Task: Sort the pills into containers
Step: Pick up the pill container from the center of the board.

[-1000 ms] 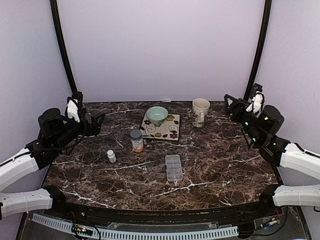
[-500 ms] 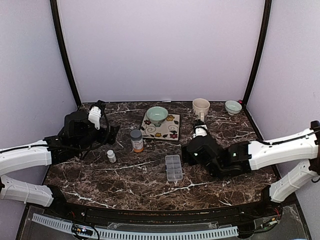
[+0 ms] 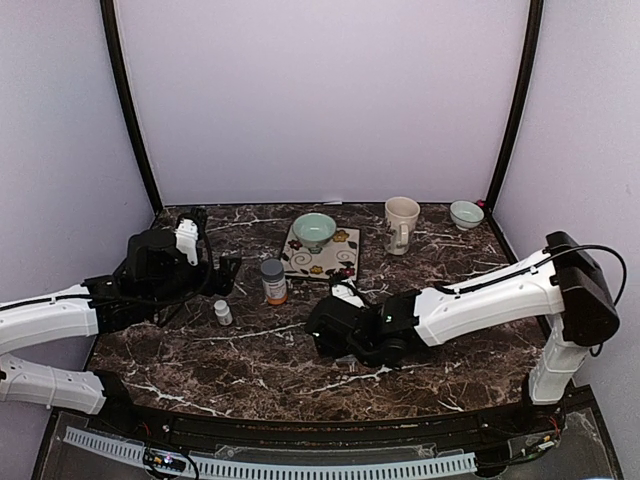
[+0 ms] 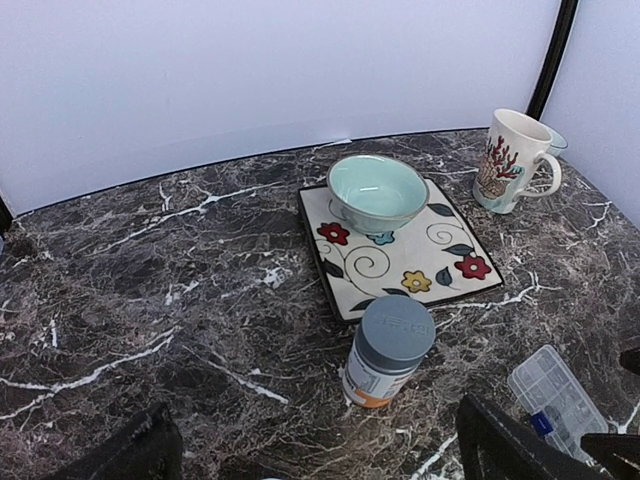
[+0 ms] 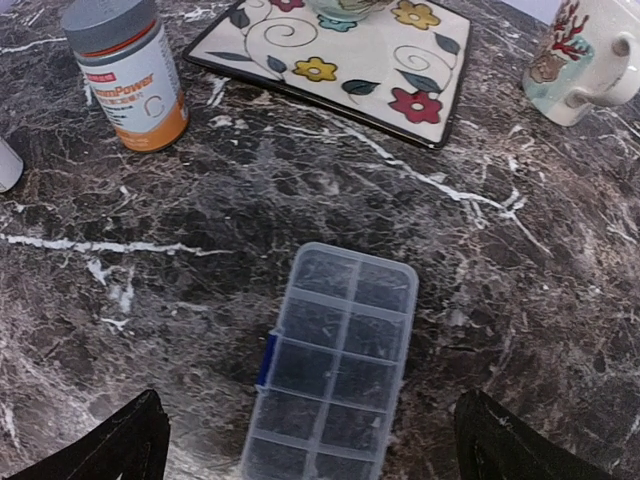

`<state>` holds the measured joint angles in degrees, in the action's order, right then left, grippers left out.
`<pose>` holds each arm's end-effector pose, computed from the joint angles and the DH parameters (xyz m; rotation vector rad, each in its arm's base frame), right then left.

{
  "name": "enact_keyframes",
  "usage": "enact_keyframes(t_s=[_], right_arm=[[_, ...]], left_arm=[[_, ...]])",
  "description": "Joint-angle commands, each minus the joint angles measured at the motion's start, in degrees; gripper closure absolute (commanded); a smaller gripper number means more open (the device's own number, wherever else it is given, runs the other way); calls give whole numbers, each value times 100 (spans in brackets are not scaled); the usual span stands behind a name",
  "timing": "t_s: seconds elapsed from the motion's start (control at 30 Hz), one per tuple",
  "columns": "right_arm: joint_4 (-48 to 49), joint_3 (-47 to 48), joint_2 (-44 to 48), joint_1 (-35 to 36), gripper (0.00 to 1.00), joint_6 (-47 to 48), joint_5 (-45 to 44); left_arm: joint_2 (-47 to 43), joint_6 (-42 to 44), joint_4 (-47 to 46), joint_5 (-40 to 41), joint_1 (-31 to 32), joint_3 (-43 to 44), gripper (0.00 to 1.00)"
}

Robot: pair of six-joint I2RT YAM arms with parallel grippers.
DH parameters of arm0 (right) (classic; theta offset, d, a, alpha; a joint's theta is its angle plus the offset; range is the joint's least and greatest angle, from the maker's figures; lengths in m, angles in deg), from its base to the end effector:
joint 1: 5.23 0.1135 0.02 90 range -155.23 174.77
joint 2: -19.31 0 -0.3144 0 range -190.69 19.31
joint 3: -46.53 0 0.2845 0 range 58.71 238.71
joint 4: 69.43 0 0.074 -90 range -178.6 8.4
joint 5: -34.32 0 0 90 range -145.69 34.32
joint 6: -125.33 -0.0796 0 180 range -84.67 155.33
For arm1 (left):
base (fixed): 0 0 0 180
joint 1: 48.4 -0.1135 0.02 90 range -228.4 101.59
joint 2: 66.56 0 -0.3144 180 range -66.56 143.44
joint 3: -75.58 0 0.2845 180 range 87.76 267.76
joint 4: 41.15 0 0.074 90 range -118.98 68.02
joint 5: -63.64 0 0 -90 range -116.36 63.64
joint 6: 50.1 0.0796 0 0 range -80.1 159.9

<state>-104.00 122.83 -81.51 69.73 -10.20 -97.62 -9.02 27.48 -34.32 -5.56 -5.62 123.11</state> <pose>0.1568 0.3786 0.1899 -0.3413 2.2395 0.1122 0.2199 -0.1650 0.2863 0.2401 1.8426 -0.3336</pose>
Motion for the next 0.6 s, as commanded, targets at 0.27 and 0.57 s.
enact_keyframes(t_s=[0.27,0.57], right_arm=[[-811,775,-616,-125,0,-788,625],[-969,493,-574,-141,0,-1179,939]], left_arm=[[-591,-269,331,-25,53,-198,1],[-852,-481,358,-80,55,-308,1]])
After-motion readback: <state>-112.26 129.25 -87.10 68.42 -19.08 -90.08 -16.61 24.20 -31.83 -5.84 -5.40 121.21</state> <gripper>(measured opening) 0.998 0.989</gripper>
